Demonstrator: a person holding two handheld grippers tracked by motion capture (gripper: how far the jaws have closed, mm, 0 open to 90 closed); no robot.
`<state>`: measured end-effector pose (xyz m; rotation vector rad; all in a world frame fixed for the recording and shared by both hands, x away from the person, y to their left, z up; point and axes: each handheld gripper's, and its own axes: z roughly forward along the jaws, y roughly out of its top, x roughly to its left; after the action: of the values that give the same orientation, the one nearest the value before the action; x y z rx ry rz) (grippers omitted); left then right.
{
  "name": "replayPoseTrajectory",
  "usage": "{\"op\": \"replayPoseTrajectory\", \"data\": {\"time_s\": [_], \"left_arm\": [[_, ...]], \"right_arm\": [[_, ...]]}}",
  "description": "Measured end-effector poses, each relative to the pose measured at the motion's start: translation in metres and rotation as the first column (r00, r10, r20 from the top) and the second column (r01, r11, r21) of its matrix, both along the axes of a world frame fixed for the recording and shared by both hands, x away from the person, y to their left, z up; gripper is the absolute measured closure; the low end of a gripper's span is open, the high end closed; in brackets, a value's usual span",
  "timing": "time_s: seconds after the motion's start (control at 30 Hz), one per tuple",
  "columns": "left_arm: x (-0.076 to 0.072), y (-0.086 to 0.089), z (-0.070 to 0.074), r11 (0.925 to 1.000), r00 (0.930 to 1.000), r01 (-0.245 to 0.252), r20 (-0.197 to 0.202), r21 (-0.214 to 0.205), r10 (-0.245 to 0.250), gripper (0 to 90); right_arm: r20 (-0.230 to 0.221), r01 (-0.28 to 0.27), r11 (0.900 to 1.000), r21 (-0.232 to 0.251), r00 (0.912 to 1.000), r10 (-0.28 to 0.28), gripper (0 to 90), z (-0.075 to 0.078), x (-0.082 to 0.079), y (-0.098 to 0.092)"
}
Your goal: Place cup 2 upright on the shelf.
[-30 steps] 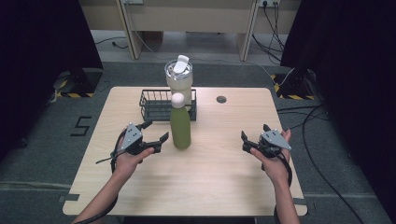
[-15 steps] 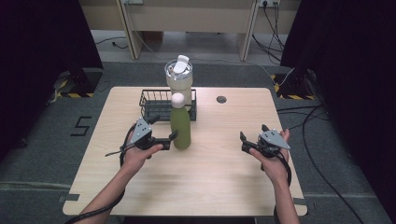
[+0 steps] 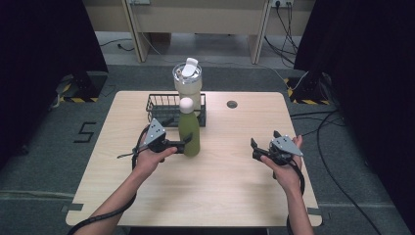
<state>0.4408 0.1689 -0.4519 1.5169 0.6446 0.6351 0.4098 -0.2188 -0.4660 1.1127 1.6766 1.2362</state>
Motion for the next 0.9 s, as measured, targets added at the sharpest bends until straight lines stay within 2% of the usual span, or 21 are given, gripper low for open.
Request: {"op": "replayPoseTrajectory", "data": {"time_s": [0.23,0.4,0.7,0.9], "left_arm": [[0.007,-0.009,0.002,0.9998,0.9999,0.011,0.0,0.014,-0.011,2.6],[0.013,-0.014,0.001,0.9999,0.9997,0.017,-0.016,0.002,-0.017,4.2],[0.019,-0.017,-0.002,0.9996,0.9995,0.026,-0.021,0.008,-0.026,21.7],[0.018,-0.017,-0.001,0.9996,0.9995,0.025,-0.02,0.014,-0.025,22.7]], "right_arm": [[-0.003,-0.002,1.0,-0.001,1.0,0.002,10.9,-0.001,0.001,0.001],[-0.003,0.001,1.0,0.001,1.0,-0.001,11.0,0.0,0.0,0.0],[-0.005,-0.001,1.0,0.001,1.0,0.001,11.1,-0.001,0.001,0.001],[-0.008,-0.001,1.0,0.002,1.0,0.001,11.2,-0.001,0.001,0.001]]}}
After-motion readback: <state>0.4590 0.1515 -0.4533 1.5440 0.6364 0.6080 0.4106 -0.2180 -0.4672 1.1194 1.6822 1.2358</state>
